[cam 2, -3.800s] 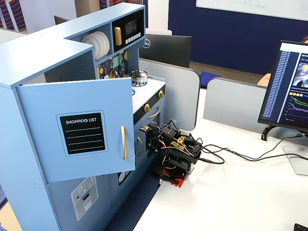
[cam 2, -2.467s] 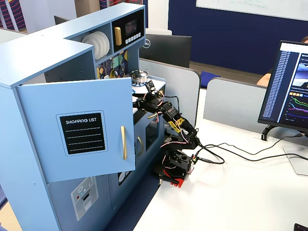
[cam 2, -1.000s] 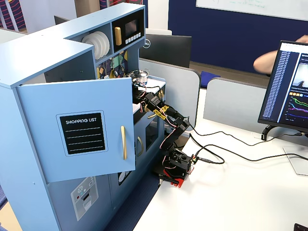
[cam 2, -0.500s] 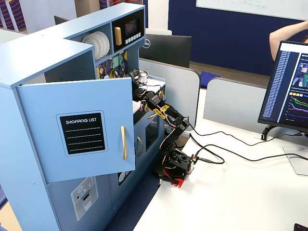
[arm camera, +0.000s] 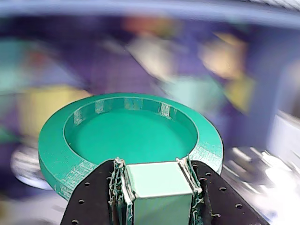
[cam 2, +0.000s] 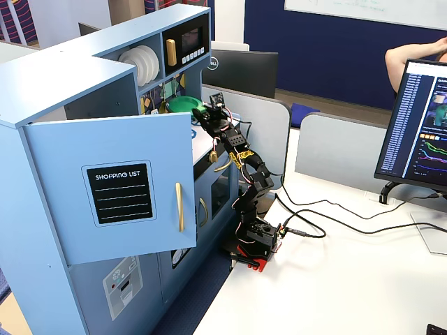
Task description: Take off the lid from the green recipient and place it on the counter
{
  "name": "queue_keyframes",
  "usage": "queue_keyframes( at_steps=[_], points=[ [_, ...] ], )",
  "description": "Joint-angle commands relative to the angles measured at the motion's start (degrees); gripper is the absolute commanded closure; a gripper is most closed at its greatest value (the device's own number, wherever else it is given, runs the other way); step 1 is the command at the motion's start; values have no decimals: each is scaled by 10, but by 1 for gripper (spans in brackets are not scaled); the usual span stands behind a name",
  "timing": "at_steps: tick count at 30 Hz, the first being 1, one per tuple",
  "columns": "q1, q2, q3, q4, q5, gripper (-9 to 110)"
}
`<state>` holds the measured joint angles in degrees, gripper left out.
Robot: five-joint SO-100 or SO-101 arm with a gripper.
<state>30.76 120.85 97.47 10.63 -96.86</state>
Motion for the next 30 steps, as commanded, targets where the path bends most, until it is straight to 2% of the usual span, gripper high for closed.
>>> queue_keyframes(
  at_steps=[1,8,23,30],
  points=[
    [33,13,59,-100,7,101],
    [39,-1,160,-158,-5,101],
    [30,13,287,-178,-16,101],
    [34,25,295,-174,-6,70]
  ],
)
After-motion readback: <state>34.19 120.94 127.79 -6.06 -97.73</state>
